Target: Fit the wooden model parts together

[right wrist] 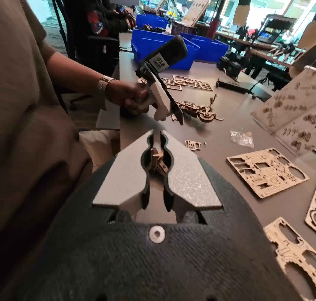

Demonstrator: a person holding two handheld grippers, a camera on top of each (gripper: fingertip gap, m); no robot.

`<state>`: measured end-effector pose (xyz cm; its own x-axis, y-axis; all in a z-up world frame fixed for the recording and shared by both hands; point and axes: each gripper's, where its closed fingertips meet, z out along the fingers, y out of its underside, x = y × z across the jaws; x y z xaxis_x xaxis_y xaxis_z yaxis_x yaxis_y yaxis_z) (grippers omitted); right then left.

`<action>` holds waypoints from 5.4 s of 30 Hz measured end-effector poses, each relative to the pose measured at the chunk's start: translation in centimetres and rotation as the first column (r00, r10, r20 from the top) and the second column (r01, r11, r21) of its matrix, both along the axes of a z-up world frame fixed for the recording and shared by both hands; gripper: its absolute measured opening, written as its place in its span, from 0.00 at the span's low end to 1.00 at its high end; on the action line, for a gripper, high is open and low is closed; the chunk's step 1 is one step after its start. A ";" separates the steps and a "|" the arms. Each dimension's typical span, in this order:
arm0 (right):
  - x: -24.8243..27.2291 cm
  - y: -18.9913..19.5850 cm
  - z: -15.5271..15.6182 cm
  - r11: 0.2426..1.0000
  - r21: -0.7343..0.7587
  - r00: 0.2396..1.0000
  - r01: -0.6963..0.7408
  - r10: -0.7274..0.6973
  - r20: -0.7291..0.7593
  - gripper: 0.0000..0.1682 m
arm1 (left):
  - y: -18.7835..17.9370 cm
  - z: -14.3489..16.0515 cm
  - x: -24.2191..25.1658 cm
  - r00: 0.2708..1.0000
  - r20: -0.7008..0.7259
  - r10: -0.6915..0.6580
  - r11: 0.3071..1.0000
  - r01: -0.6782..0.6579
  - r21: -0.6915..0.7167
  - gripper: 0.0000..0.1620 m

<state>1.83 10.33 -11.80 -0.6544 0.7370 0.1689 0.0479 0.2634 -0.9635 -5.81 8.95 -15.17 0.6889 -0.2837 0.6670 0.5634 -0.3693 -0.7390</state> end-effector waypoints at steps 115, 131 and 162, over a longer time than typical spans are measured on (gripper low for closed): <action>-0.2 17.6 -3.4 0.736 0.076 0.669 0.673 -0.650 0.361 0.24 | 0.2 -0.6 0.8 0.998 -0.055 0.007 0.999 -0.009 -0.037 0.26; -0.7 10.7 -9.1 0.845 0.275 0.680 0.460 -0.534 0.503 0.47 | 0.3 -0.5 0.9 0.999 -0.030 0.018 0.999 -0.019 -0.033 0.25; 2.4 17.4 -10.7 0.724 0.334 0.456 0.603 -0.657 0.600 0.37 | 0.4 -0.7 0.7 1.000 0.011 0.009 0.999 -0.008 -0.046 0.25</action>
